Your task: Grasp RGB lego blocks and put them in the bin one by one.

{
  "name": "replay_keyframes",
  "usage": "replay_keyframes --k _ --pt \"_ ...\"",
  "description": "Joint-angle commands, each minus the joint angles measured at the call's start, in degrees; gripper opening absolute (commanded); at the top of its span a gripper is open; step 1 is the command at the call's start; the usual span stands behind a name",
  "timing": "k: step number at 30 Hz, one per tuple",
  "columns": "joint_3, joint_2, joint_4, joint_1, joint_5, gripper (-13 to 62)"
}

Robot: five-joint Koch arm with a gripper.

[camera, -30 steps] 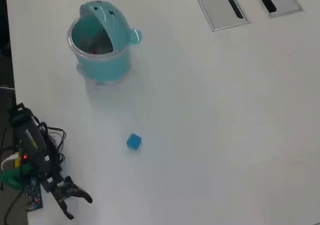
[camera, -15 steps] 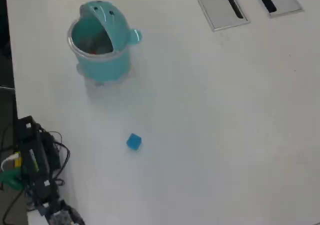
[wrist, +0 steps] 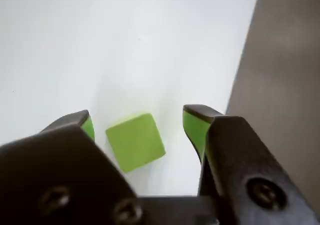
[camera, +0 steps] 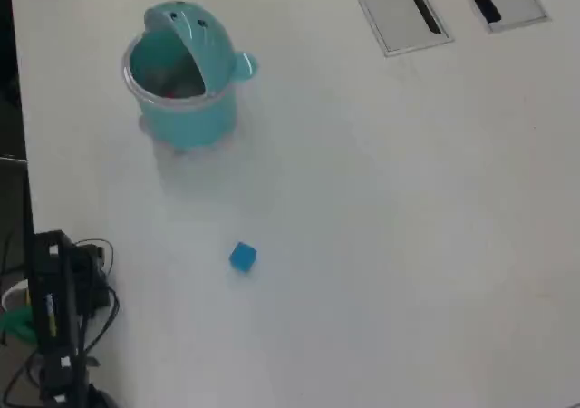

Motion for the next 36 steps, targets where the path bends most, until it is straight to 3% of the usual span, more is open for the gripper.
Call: replay_keyframes --k 1,27,32,36 --pt "-5.89 0.18 2.99 1.05 -0.62 32.8" --pt "-7.38 -9.4 4.31 1.58 -2.9 32.4" --pt "-7.03 -9.49 3.6 1.85 -8.61 23.0" --pt "-6.5 -9.49 4.31 2.2 -11.07 21.2"
